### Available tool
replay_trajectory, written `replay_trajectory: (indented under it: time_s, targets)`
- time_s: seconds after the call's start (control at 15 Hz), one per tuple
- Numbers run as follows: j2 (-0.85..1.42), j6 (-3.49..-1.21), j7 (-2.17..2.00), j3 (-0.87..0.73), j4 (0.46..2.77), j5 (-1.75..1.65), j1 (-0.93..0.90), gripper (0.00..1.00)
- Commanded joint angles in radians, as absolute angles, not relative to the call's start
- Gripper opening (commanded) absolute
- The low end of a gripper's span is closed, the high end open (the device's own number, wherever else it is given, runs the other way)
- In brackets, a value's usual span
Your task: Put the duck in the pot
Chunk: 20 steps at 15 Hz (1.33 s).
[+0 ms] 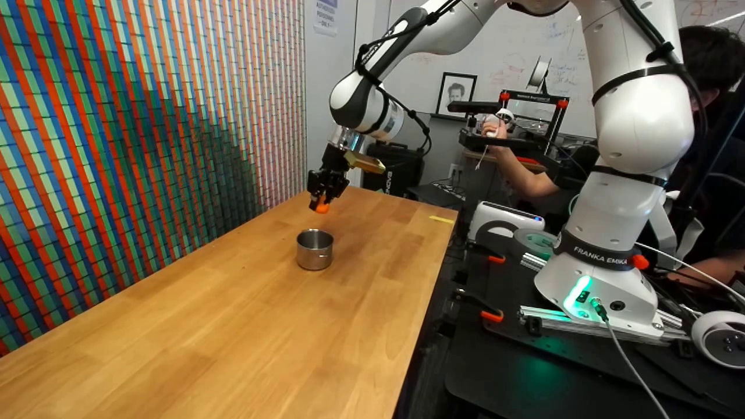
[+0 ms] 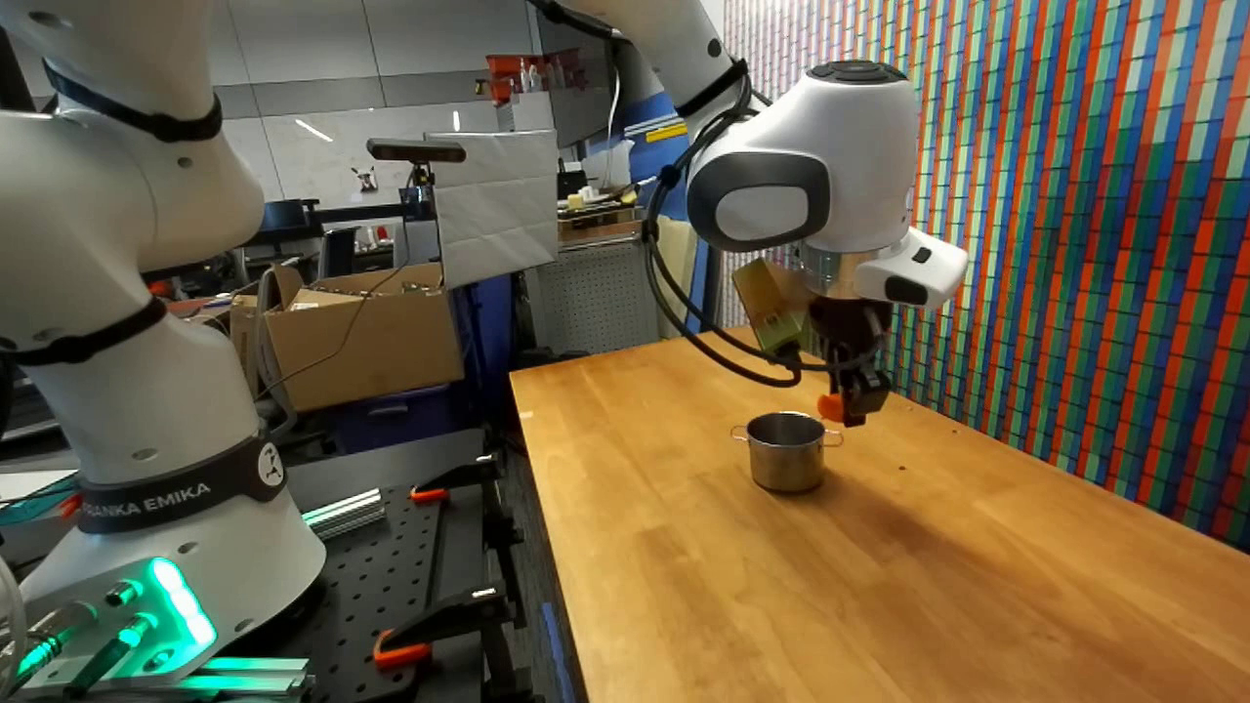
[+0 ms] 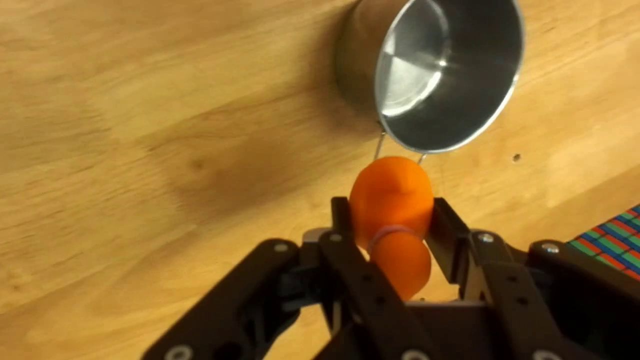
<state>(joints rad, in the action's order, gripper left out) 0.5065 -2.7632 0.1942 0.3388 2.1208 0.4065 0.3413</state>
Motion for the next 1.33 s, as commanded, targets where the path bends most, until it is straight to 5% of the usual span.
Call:
replay_trajectory:
  time_s: [0.0, 0.4, 0.47, 0.8, 1.27]
  targets:
    - [0.529, -2.693, 0.324, 0.422, 2.085, 0.576, 0.397, 0.2]
    - [0.543, -2.575, 0.389, 0.369, 2.088, 0.715, 0.344, 0.21]
    - [0.545, -2.566, 0.399, 0.357, 2.09, 0.721, 0.333, 0.61]
    - [0.54, -2.626, 0.481, 0.314, 2.113, 0.716, 0.293, 0.97]
    - [0.38, -2.726, 0.331, 0.109, 2.241, 0.378, 0.158, 1.0]
